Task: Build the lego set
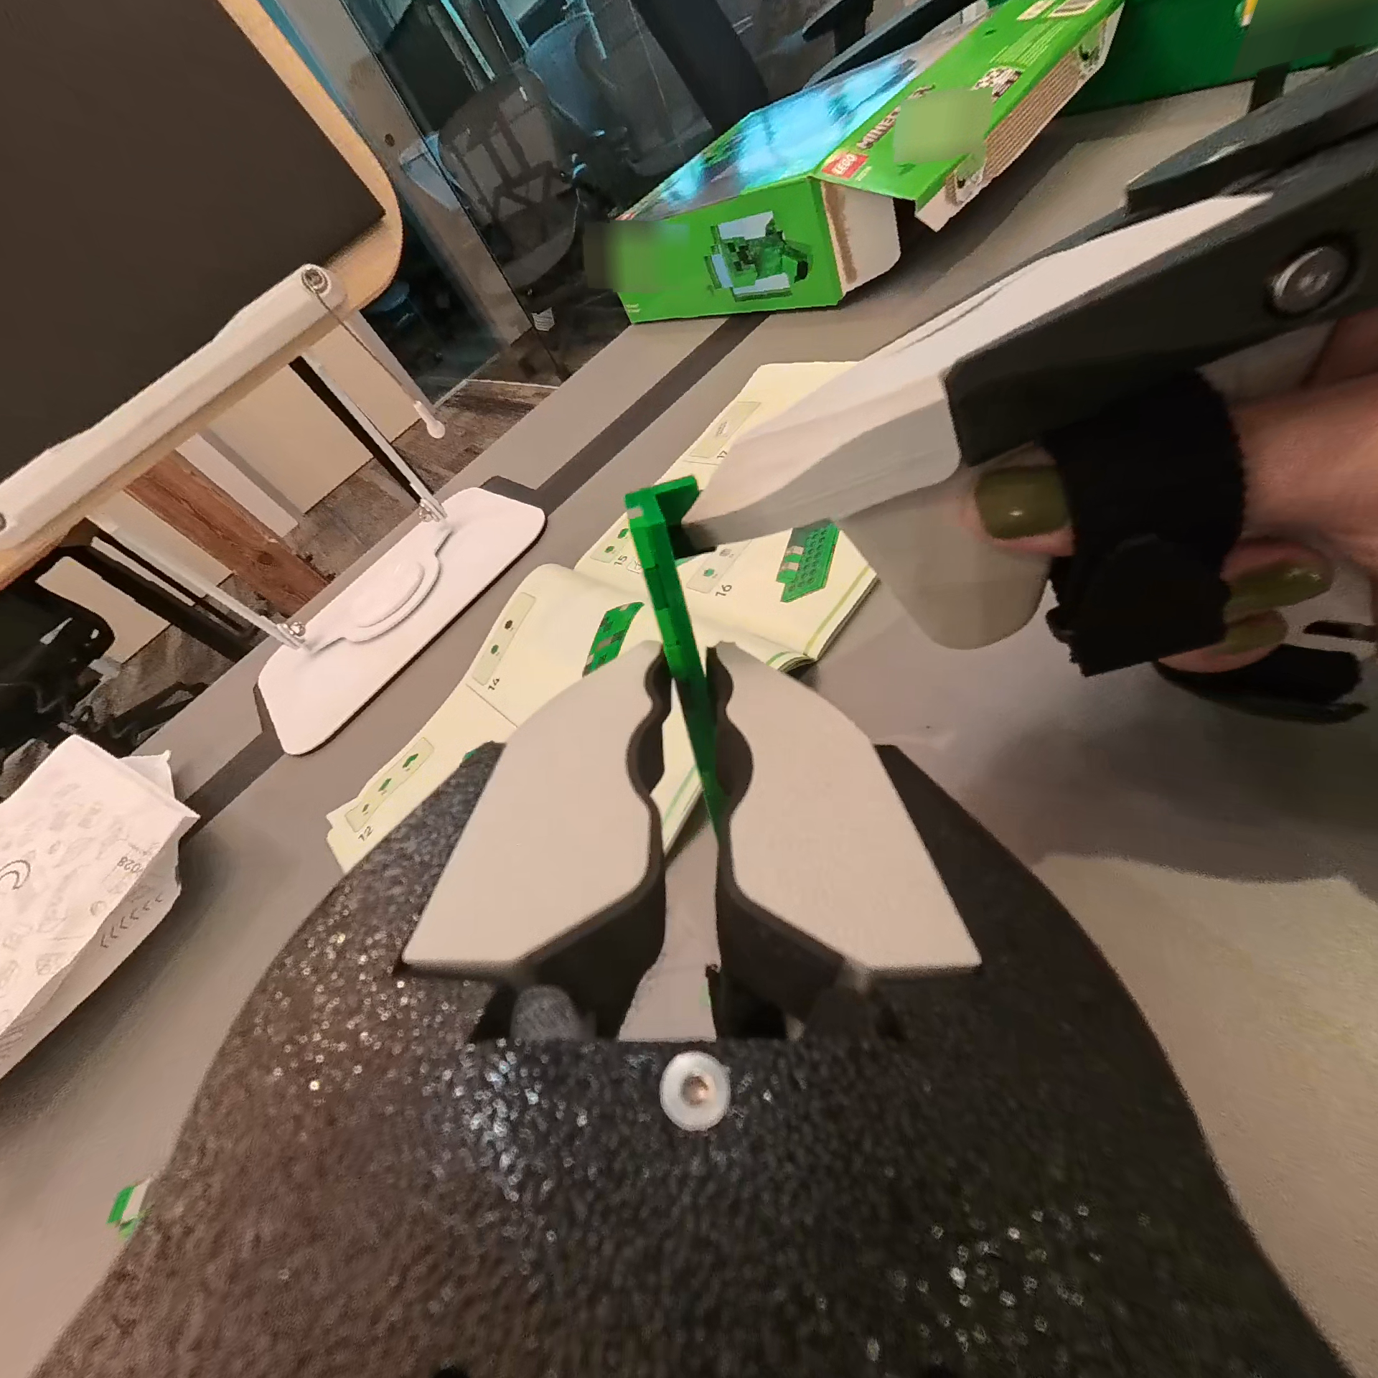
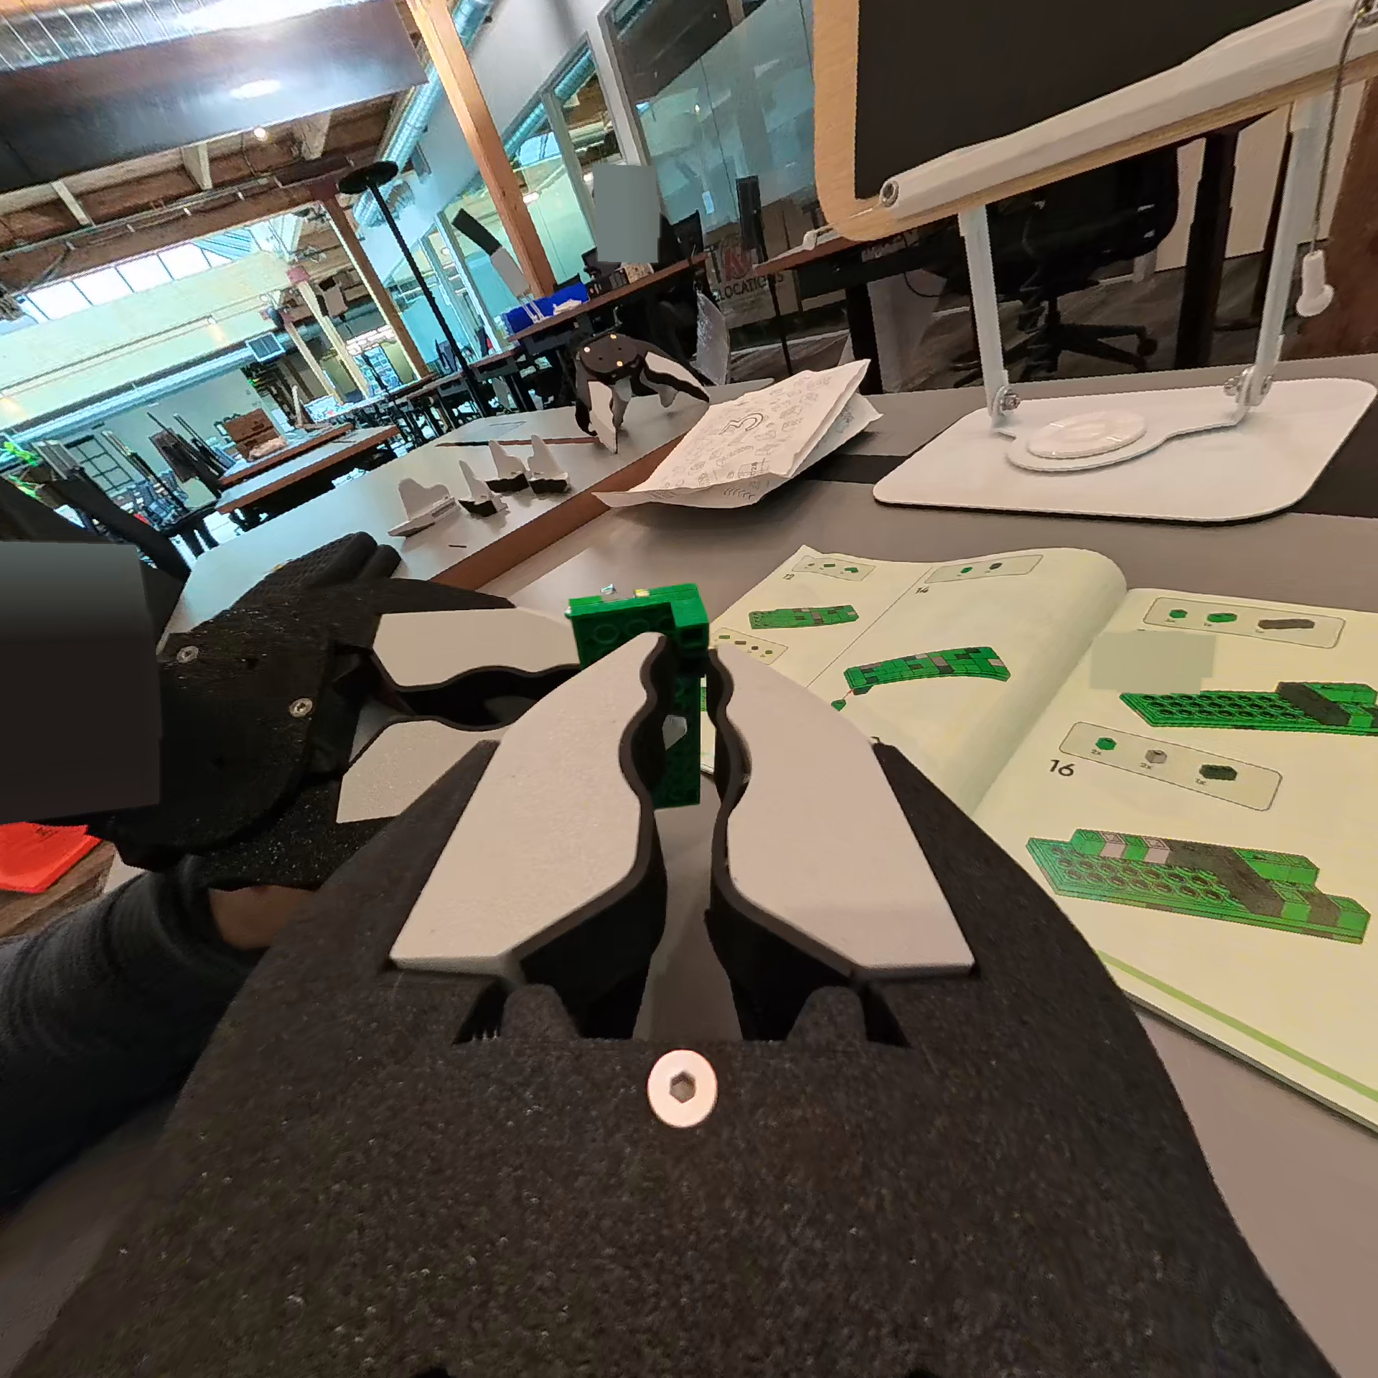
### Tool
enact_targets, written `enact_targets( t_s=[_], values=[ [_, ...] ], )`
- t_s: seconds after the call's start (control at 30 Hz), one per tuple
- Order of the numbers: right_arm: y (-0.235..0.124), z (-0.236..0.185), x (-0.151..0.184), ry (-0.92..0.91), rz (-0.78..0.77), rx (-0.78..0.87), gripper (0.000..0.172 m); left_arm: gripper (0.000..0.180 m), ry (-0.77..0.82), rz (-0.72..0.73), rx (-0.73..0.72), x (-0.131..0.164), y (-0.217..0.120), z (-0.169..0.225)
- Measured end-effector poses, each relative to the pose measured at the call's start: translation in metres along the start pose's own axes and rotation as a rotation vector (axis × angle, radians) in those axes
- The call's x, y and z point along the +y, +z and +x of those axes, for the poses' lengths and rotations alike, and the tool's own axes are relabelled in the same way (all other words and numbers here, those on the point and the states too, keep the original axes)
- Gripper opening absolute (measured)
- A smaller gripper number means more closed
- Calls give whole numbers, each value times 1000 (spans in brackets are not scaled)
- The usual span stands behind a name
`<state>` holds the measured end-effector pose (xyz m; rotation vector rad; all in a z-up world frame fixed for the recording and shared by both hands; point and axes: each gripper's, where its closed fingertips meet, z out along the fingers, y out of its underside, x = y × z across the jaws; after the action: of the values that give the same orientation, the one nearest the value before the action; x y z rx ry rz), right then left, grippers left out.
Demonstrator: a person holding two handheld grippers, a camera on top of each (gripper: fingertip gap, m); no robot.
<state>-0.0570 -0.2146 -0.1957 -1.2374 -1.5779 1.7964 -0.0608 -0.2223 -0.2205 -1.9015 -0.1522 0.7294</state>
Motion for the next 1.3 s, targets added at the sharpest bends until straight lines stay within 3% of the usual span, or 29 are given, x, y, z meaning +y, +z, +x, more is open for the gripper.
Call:
enact_targets(
  t_s=[0.03, 0.53, 1.3],
  values=[
    [0, 0, 0, -8, 3, 4, 8, 8, -1, 1, 4, 0, 0, 0],
    [1, 1, 1, -16, 16, -3, 8, 9, 32, -7, -9, 1, 1, 1],
    [0, -6, -11, -155, 108, 47, 9, 5, -177, 100, 46, -9, -3, 0]
  ],
)
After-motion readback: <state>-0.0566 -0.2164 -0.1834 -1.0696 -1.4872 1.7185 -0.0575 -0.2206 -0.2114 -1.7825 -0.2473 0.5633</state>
